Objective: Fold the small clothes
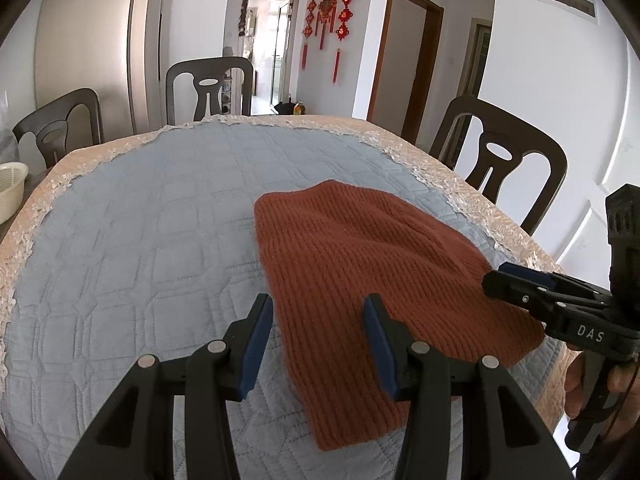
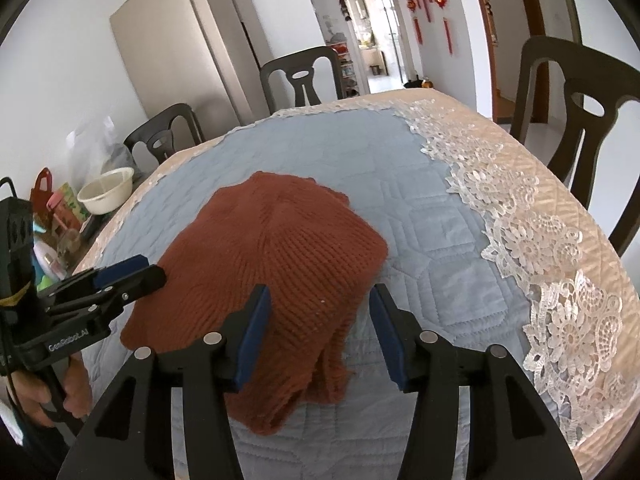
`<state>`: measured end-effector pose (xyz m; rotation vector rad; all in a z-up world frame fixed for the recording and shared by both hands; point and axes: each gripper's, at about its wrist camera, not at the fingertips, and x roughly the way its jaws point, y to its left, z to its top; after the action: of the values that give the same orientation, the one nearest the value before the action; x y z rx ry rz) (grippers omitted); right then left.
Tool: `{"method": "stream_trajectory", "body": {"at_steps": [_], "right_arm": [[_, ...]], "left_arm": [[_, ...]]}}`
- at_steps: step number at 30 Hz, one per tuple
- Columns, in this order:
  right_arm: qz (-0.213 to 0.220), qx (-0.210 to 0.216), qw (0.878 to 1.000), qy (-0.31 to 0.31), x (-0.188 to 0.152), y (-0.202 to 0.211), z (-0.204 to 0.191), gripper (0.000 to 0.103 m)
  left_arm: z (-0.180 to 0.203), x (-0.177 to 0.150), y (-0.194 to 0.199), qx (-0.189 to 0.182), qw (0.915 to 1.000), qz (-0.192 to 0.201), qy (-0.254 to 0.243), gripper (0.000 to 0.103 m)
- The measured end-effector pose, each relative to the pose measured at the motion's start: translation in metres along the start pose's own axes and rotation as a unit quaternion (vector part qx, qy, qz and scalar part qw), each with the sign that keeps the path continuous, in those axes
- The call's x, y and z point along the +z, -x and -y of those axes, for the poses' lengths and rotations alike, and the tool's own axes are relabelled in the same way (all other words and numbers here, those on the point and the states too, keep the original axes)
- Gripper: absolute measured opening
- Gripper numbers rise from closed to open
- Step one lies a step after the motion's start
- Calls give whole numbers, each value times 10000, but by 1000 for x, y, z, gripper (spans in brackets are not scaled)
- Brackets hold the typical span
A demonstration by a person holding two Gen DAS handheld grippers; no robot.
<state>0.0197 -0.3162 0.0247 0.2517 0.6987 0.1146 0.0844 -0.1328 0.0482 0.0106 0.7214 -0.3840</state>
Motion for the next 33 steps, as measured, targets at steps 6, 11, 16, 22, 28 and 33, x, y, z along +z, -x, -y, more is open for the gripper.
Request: {"method": "stream_trajectory", "body": {"at_steps": [6, 11, 16, 22, 28, 33], "right_arm": [[35, 53, 10000, -14, 0, 2, 0, 52], [-30, 121, 9999, -96, 0, -5, 3, 52], [-103, 240, 9996, -134, 1, -15, 4, 52], [-289, 601, 9961, -580, 2, -32, 16, 59], [-493, 819, 9925, -768, 10, -44, 16, 63], [-568, 832, 9925, -699, 14, -49, 13, 58]], "left_arm": [[-2, 0, 0, -41, 10000, 0, 59, 50], [-6, -2, 0, -41, 9999, 9, 122, 55], [-12, -6, 0, -135, 9996, 22, 264, 57], [-21, -3, -12, -539, 9971, -143, 515, 63], [-17, 2, -38, -869, 9927, -503, 667, 65], [-12, 1, -45, -870, 9922, -543, 710, 64]]}}
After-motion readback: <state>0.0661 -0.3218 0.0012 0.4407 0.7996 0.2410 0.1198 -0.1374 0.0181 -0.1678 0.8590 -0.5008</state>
